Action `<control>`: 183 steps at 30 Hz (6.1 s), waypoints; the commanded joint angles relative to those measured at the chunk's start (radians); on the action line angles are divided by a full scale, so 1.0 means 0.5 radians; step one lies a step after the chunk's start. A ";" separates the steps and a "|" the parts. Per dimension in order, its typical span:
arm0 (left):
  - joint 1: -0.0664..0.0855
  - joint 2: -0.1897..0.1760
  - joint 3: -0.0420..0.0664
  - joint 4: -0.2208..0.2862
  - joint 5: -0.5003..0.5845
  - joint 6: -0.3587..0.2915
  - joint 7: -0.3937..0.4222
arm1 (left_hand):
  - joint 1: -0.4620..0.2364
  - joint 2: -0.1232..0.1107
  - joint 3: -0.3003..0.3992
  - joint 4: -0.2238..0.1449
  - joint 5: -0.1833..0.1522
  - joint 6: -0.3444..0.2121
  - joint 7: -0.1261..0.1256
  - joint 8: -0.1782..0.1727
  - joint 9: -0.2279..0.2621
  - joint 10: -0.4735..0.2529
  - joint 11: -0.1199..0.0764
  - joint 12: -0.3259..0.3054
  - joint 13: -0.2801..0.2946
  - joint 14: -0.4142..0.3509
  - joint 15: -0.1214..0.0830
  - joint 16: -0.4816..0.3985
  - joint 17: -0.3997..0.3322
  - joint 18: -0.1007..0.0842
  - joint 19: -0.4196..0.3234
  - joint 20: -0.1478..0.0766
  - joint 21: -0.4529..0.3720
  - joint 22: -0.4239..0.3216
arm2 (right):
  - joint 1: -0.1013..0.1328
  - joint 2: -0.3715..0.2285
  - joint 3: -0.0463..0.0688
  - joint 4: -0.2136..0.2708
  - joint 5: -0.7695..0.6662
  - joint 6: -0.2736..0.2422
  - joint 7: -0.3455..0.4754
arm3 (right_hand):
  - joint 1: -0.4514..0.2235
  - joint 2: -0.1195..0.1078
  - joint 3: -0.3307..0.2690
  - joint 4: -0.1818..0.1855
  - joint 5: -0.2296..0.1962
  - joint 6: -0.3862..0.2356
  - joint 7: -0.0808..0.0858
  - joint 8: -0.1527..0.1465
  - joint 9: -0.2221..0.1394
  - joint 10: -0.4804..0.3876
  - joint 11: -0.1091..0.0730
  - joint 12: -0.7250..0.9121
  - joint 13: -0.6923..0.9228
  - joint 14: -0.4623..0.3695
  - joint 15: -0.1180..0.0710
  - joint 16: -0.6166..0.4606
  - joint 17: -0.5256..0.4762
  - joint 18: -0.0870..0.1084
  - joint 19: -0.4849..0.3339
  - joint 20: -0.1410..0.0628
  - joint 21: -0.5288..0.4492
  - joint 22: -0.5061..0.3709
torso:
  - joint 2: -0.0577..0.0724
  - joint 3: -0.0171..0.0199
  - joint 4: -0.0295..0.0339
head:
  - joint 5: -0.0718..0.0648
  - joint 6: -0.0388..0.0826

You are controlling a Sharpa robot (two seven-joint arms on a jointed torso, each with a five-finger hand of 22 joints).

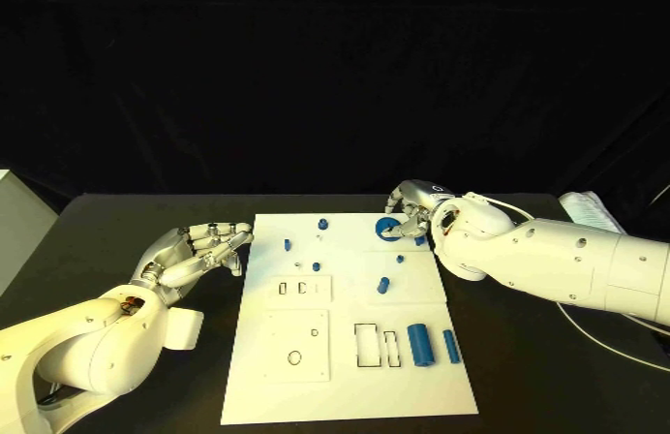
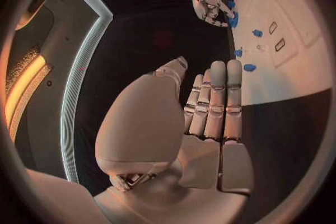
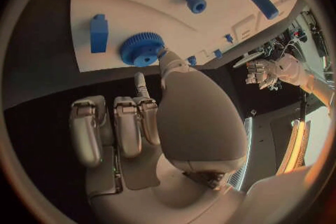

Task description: Assemble the parts on the task board

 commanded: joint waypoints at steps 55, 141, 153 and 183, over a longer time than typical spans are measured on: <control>0.003 -0.006 0.001 -0.001 -0.010 0.029 -0.005 | 0.025 -0.004 0.014 0.002 -0.005 -0.019 -0.001 -0.011 0.004 -0.019 0.000 -0.003 0.001 -0.016 0.000 0.009 -0.005 0.013 -0.018 -0.001 0.015 0.005 | -0.020 -0.054 -0.002 0.030 0.021 0.124 0.005 | -0.057 0.082 0.126 -0.025 0.088 0.058 -0.022 0.037 -0.013 0.212 -0.006 0.012 0.525 0.209 0.003 0.012 0.525 -0.028 0.209 -0.003 0.004 0.526 | 0.004 0.0021 0.008 | -0.014 -0.009; 0.003 0.019 0.001 -0.017 -0.011 0.039 -0.023 | 0.025 -0.006 0.028 0.004 -0.006 -0.022 -0.001 -0.012 0.007 -0.025 0.000 -0.001 0.001 -0.019 0.001 0.017 -0.014 0.013 -0.031 0.001 0.032 0.014 | -0.083 0.469 -0.023 -0.046 -0.485 -0.162 0.084 | -0.100 -0.012 0.595 -0.178 0.075 0.257 -0.074 0.040 -0.059 0.212 -0.056 0.012 0.525 0.209 -0.043 0.012 0.525 -0.028 0.209 -0.046 0.004 0.526 | 0.004 0.0014 0.010 | 0.012 -0.031; 0.003 0.015 0.001 -0.016 -0.017 0.035 -0.037 | 0.025 -0.006 0.028 0.004 -0.006 -0.022 -0.001 -0.012 0.007 -0.025 0.000 -0.001 0.001 -0.019 0.001 0.017 -0.014 0.013 -0.031 0.001 0.032 0.014 | -0.084 0.472 -0.025 -0.059 -0.387 -0.103 0.129 | -0.242 -0.021 0.287 -0.063 0.080 0.093 -0.016 -0.123 -0.127 0.212 -0.001 0.012 0.525 0.209 0.005 0.012 0.525 -0.028 0.209 0.000 0.004 0.526 | 0.002 0.0005 0.010 | 0.013 -0.032; 0.003 0.008 0.001 -0.021 -0.019 0.016 -0.062 | 0.021 -0.006 0.033 0.006 -0.006 -0.028 0.005 -0.016 0.008 -0.033 0.004 -0.003 0.000 -0.021 0.003 0.019 -0.019 0.013 -0.036 0.002 0.039 0.017 | -0.084 0.372 -0.026 -0.017 -0.319 -0.221 0.168 | -0.399 0.114 0.196 -0.012 0.084 0.164 -0.026 -0.122 -0.124 0.212 -0.009 0.012 0.525 0.209 0.001 0.012 0.525 -0.028 0.209 -0.002 0.004 0.526 | 0.003 0.0031 0.009 | 0.017 -0.025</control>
